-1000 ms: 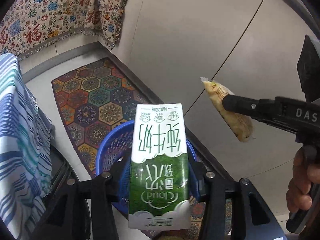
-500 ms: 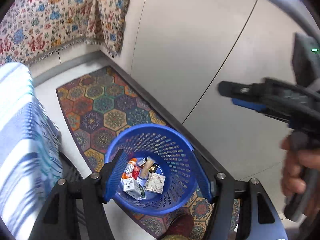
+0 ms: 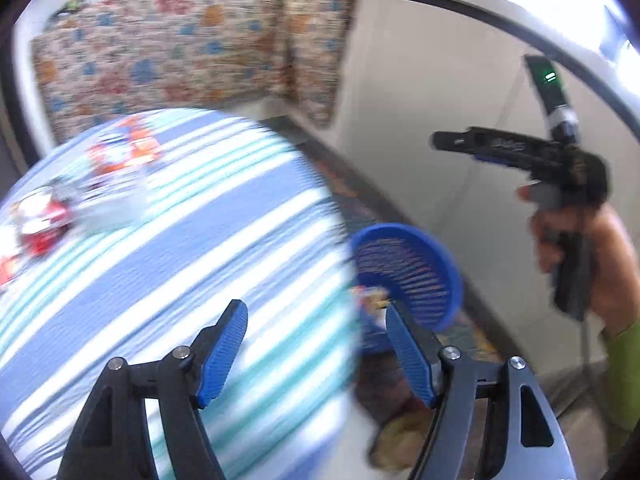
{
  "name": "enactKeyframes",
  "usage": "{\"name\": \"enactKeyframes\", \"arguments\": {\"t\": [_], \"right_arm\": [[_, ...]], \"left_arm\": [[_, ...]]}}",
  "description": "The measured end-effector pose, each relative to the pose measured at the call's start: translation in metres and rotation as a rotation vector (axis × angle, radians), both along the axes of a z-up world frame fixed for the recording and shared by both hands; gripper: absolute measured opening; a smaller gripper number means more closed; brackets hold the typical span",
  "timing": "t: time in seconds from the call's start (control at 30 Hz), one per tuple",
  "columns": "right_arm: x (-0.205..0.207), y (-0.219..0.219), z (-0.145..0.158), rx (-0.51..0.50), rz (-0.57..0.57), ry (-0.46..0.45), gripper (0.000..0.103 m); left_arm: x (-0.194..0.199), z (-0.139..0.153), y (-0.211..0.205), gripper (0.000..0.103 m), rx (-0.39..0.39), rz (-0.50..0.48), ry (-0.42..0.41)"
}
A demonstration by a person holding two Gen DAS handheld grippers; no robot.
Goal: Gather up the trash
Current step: 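Move both tools back over the table toward the red plastic bag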
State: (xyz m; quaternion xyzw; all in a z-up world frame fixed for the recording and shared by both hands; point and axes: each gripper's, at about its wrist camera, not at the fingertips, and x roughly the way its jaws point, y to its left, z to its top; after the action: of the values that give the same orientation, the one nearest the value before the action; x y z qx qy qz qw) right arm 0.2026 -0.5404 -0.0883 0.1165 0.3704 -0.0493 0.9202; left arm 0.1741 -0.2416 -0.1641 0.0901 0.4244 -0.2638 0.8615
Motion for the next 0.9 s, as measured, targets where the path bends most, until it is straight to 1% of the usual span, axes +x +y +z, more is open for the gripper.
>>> {"name": "enactKeyframes", "arguments": {"t": [0.1,0.17,0.23,0.3,0.4,0.47,0.53,0.57,0.6,0.63,0.67,0.73,0.83,0.9], "right_arm": [[0.006,0.067,0.003,-0.028,0.150,-0.003,0.087],[0.009,0.116,0.000,-0.039,0.260,0.004,0.091],[0.011,0.163,-0.008,-0.061,0.345,0.038,0.094],[0.015,0.200,-0.020,-0.092,0.389,0.089,0.094],[0.025,0.233,-0.037,-0.134,0.374,0.147,0.096],[0.032,0.244,-0.044,-0.153,0.367,0.164,0.096],[0.038,0.256,-0.050,-0.156,0.365,0.175,0.097],[0.042,0.258,-0.051,-0.152,0.355,0.176,0.100],[0.045,0.260,-0.052,-0.148,0.344,0.177,0.100],[0.049,0.262,-0.053,-0.147,0.330,0.178,0.101],[0.054,0.265,-0.054,-0.144,0.321,0.178,0.103],[0.063,0.267,-0.055,-0.142,0.300,0.175,0.103],[0.076,0.267,-0.055,-0.140,0.270,0.166,0.103],[0.082,0.267,-0.056,-0.149,0.255,0.143,0.103]], "left_arm": [[0.010,-0.003,0.049,0.073,0.056,0.111,-0.022],[0.019,-0.005,0.080,0.073,0.072,0.179,-0.030],[0.029,-0.007,0.105,0.073,0.100,0.237,-0.047],[0.040,-0.011,0.129,0.073,0.118,0.286,-0.056],[0.059,-0.018,0.157,0.073,0.120,0.325,-0.037],[0.069,-0.026,0.170,0.074,0.122,0.330,-0.024],[0.073,-0.028,0.179,0.076,0.085,0.327,-0.027],[0.075,-0.028,0.181,0.077,0.080,0.329,-0.033],[0.079,-0.028,0.182,0.077,0.079,0.325,-0.029],[0.082,-0.029,0.182,0.080,0.079,0.315,-0.028],[0.085,-0.029,0.181,0.086,0.082,0.304,-0.024],[0.092,-0.031,0.179,0.093,0.092,0.286,-0.016],[0.103,-0.031,0.182,0.094,0.090,0.319,-0.012],[0.105,-0.031,0.183,0.094,0.089,0.323,-0.012]]}}
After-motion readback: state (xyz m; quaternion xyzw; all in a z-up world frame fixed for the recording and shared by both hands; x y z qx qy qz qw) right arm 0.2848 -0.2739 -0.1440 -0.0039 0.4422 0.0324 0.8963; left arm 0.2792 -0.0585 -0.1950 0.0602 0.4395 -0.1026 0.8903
